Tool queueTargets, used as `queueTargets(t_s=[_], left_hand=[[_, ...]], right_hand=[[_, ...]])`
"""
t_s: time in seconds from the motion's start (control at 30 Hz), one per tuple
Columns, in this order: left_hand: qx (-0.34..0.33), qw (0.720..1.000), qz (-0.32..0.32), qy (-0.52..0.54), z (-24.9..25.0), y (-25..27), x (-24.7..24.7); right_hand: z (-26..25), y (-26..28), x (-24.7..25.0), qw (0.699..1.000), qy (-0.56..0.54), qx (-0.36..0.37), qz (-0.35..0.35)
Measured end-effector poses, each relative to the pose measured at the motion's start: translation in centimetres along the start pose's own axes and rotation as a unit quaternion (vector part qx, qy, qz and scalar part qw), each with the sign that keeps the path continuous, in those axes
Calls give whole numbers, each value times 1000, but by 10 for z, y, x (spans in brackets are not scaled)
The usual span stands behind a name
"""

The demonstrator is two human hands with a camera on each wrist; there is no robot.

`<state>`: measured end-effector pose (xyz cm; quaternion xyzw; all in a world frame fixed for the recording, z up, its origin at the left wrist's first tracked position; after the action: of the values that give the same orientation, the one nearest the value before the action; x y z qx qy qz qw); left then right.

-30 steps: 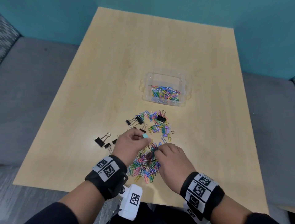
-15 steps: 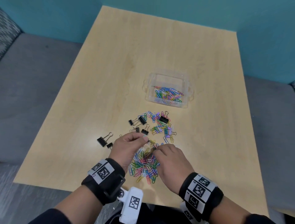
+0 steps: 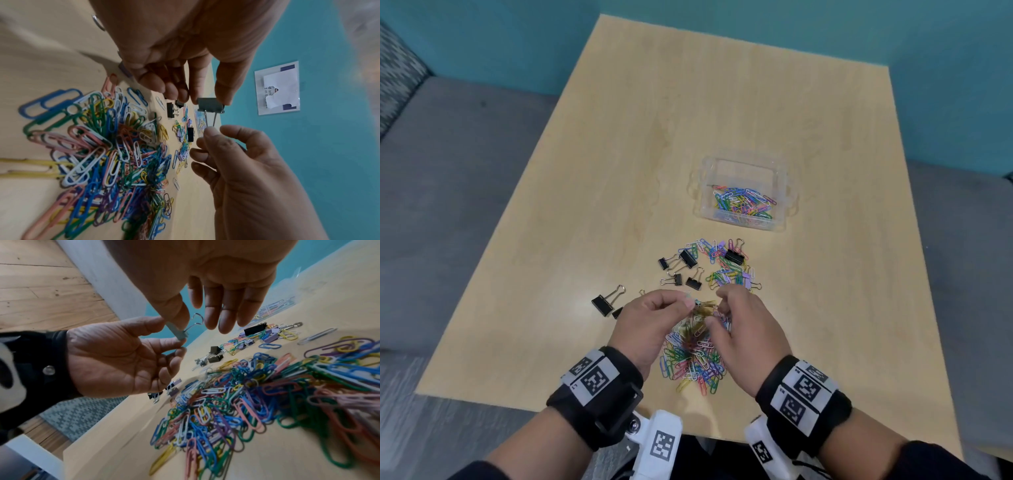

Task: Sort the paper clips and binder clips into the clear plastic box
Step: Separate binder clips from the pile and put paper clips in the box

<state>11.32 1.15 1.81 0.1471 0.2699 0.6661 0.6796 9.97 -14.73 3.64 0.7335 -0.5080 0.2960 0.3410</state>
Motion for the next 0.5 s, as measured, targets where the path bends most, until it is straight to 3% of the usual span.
queueTargets(t_s=[0.2,0.3,0.4,0.5], left_hand=[[40,998,-9,-43,-4,4,7],[-11,993,71,-91,6,4,21],[-72,937,171,-296,15,4,47],[-141,856,153,-474,15,2,63]], right_hand=[[1,-6,-2,998,23,42,-31],[7,-6,-8,994,67,51,-65],[8,-5,-26,970,170,116,-126],[0,-13,-46,947,218,174,-157]])
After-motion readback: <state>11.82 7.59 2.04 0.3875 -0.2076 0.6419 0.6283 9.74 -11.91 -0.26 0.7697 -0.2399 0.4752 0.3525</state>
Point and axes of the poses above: each hand's wrist, its own y-axis away from the middle knuckle, its own x-axis out of the back of the hand, z = x × y, the point moved 3 cm from there along -y, towards the middle knuckle, and after that the axes turned 7 degrees about -z, right-handed, at the moved point
